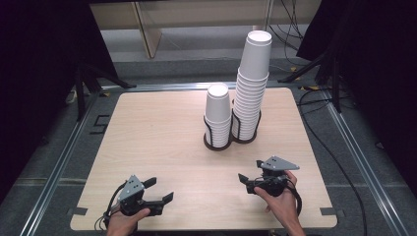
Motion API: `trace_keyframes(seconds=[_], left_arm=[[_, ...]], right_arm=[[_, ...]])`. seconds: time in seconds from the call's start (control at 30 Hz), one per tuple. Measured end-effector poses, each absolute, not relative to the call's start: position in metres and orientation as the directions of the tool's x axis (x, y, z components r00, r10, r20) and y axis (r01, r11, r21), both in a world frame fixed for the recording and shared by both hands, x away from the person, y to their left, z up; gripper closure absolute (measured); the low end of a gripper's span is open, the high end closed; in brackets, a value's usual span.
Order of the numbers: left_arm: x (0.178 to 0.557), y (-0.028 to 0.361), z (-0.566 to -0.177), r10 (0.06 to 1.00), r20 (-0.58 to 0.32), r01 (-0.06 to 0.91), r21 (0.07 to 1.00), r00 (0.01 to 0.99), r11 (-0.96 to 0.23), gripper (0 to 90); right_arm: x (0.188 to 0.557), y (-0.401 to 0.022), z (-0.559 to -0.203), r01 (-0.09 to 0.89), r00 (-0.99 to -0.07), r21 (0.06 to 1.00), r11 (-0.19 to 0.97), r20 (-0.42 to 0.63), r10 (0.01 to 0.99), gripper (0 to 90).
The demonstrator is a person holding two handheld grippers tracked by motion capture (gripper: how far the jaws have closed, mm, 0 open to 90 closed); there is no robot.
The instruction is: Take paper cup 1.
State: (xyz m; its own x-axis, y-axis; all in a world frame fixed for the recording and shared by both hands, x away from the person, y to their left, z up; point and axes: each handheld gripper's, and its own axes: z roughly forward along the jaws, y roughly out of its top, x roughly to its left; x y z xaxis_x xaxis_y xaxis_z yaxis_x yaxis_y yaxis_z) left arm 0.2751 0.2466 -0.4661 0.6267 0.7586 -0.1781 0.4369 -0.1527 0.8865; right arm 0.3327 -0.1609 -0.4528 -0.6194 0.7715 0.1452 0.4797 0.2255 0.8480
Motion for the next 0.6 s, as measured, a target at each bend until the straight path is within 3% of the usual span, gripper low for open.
trace_keyframes(seconds=[0.6], left_arm=[[0.2746,0.2438,-0.4653,0.767,-0.142,0.422,0.889,0.626,-0.180,14.3]], right_arm=[[0.3410,-0.1594,-0.4485,0.410,-0.628,0.892,0.190,0.125,0.768,16.5]])
